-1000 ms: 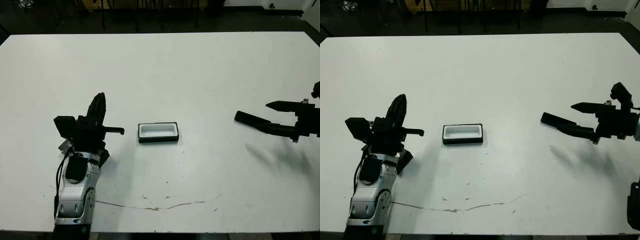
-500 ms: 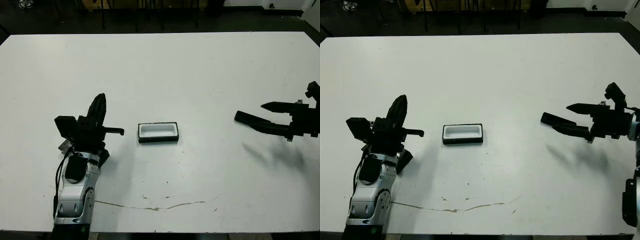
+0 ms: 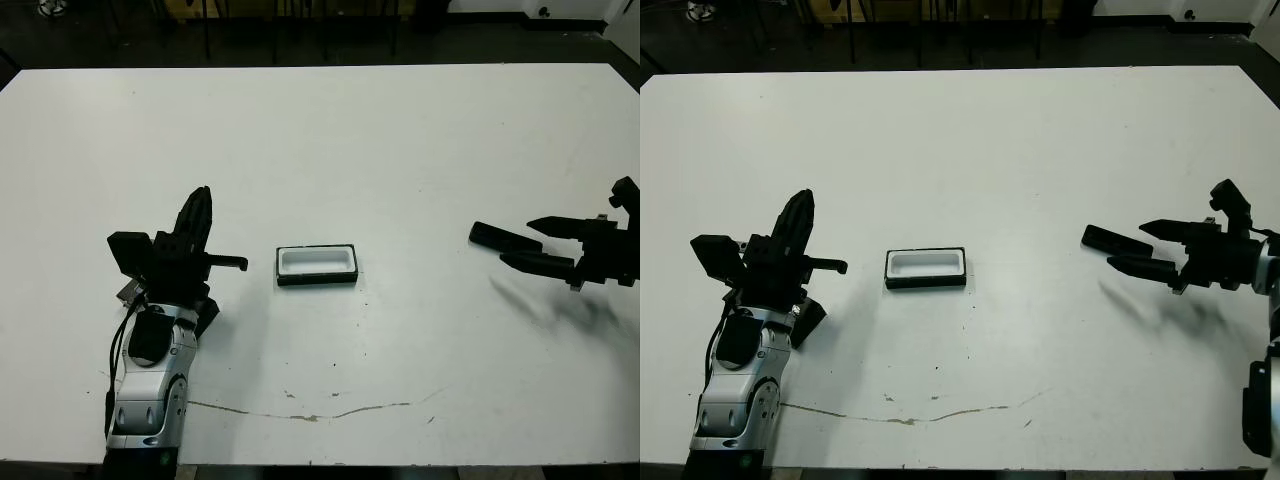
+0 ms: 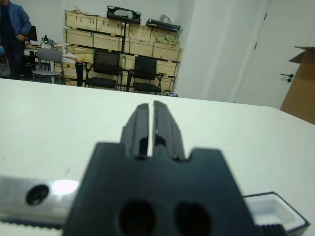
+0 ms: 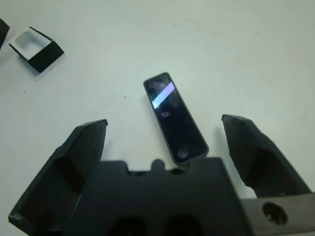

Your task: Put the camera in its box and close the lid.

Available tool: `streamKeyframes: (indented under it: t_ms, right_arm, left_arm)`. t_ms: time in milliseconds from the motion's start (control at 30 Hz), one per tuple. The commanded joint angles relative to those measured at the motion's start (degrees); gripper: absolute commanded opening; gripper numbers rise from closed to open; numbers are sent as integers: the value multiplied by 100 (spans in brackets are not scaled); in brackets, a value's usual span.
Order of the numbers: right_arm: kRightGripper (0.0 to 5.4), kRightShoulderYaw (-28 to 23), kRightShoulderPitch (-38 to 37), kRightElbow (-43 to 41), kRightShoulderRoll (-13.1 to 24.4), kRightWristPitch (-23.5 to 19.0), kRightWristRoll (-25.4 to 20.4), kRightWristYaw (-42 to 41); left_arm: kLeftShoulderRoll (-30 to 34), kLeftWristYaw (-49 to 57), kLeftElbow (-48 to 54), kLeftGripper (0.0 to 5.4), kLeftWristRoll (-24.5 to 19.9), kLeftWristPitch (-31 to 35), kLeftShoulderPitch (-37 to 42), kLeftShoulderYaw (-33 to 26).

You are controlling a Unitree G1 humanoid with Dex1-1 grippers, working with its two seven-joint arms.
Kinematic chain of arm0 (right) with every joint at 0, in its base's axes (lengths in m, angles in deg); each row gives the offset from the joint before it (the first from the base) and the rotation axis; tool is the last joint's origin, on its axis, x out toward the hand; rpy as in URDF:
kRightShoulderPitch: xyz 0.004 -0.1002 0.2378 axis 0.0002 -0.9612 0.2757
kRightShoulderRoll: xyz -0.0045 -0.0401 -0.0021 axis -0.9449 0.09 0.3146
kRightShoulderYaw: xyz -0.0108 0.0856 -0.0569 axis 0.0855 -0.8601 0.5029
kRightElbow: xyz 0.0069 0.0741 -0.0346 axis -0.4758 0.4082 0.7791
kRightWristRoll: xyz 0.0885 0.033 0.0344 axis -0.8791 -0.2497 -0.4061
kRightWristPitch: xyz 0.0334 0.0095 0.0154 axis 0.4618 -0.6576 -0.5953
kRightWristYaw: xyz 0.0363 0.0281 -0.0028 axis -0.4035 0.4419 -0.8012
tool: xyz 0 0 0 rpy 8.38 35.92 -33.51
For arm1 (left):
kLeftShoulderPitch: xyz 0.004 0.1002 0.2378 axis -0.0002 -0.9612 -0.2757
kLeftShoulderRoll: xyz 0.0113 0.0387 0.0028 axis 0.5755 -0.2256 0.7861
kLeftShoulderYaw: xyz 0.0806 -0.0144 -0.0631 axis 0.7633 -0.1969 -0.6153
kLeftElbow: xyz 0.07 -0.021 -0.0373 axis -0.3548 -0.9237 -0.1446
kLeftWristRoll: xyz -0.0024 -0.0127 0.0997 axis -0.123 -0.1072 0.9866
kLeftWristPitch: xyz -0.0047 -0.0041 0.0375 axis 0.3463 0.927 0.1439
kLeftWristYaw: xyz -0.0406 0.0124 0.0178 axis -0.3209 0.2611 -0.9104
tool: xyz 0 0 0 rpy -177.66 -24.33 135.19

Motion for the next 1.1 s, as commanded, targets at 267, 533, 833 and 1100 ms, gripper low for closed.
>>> streamKeyframes:
  t_ms: [267, 533, 833, 1100]
  right_arm:
    - [538, -61, -321, 72, -243, -501, 38, 469]
    - [437, -15, -601, -293, -386, -422, 140, 1204]
    - [272, 125, -595, -331, -333, -144, 222, 1306]
    - [126, 451, -596, -565, -137, -14, 500, 1359]
  left_arm:
    - [94, -4, -34, 0, 0, 82, -54, -32]
    - [94, 4, -46, 0, -24, 84, -52, -23]
    - [77, 29, -3, 0, -46, 116, -71, -21]
    - [104, 10, 20, 0, -88, 160, -66, -27]
